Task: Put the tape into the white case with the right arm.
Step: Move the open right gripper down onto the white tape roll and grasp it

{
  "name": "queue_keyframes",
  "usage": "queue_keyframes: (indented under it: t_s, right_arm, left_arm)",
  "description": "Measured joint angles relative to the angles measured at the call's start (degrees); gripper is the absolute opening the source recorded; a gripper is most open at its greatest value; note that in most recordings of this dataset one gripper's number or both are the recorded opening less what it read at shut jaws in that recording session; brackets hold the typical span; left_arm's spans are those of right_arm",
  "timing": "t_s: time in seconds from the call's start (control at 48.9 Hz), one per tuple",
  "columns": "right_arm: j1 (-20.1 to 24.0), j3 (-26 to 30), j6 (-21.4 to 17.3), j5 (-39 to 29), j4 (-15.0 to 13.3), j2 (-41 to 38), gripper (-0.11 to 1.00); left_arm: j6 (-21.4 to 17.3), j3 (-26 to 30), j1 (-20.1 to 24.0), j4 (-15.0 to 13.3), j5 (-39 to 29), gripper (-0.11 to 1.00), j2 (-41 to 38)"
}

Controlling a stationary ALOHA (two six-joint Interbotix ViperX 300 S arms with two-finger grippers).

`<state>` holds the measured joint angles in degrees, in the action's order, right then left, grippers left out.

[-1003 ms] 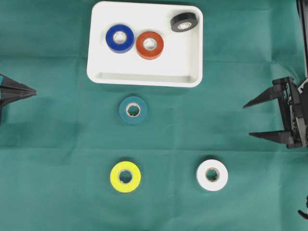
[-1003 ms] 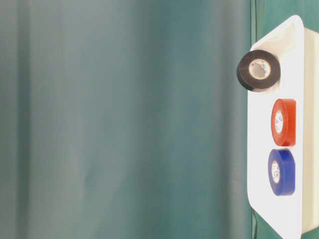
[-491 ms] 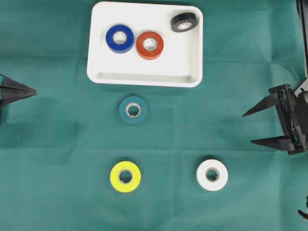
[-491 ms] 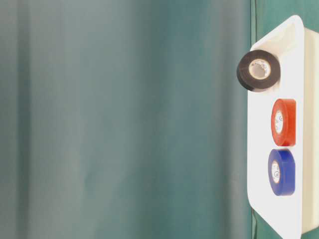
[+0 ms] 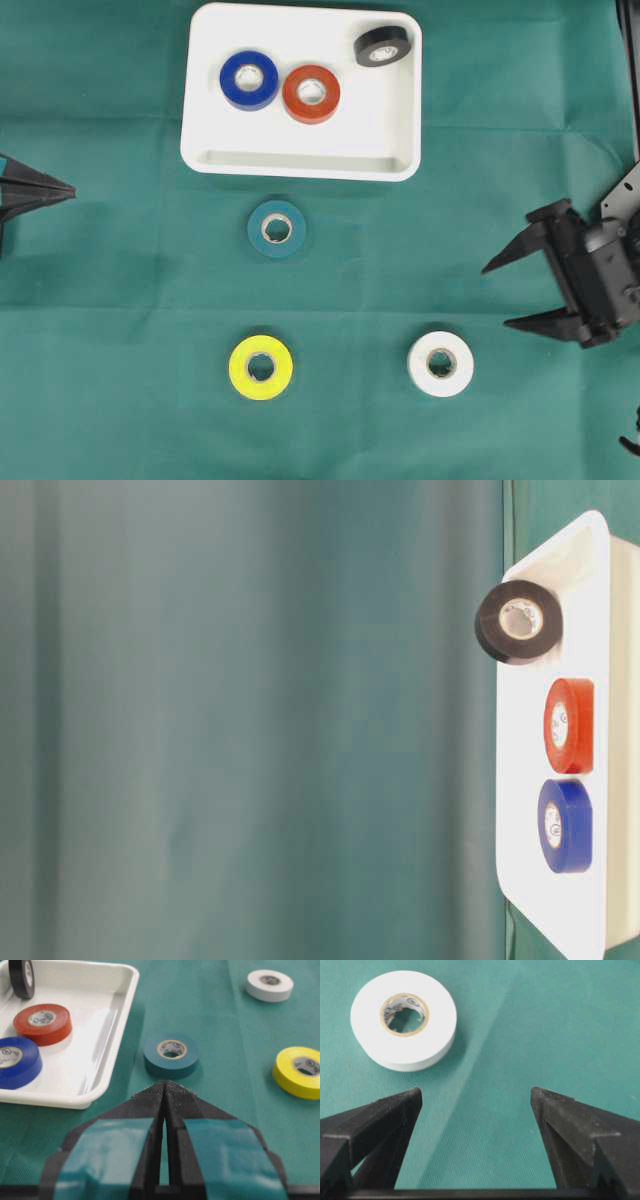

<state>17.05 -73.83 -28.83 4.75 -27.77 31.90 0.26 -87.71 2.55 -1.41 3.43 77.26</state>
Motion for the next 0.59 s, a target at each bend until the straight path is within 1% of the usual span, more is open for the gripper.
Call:
queue_keyframes:
  t_s: [0.184, 0.327, 0.593]
  right_arm:
    - [0.35, 4.75, 0.26, 3.52, -0.26, -8.00, 0.64]
    - [1.05, 8.09, 0.26, 5.54, -1.49, -14.24, 0.64]
    - [2.55, 13.18, 0.26, 7.38, -2.11, -22.32, 0.64]
  left_arm:
    - [0.09, 0.00, 0.00, 0.00, 0.00, 0.00, 0.00]
    - [0.00, 0.00, -0.09, 0.00, 0.00, 0.00, 0.00]
    - [0.09, 0.00, -0.09, 0.00, 0.00, 0.00, 0.00]
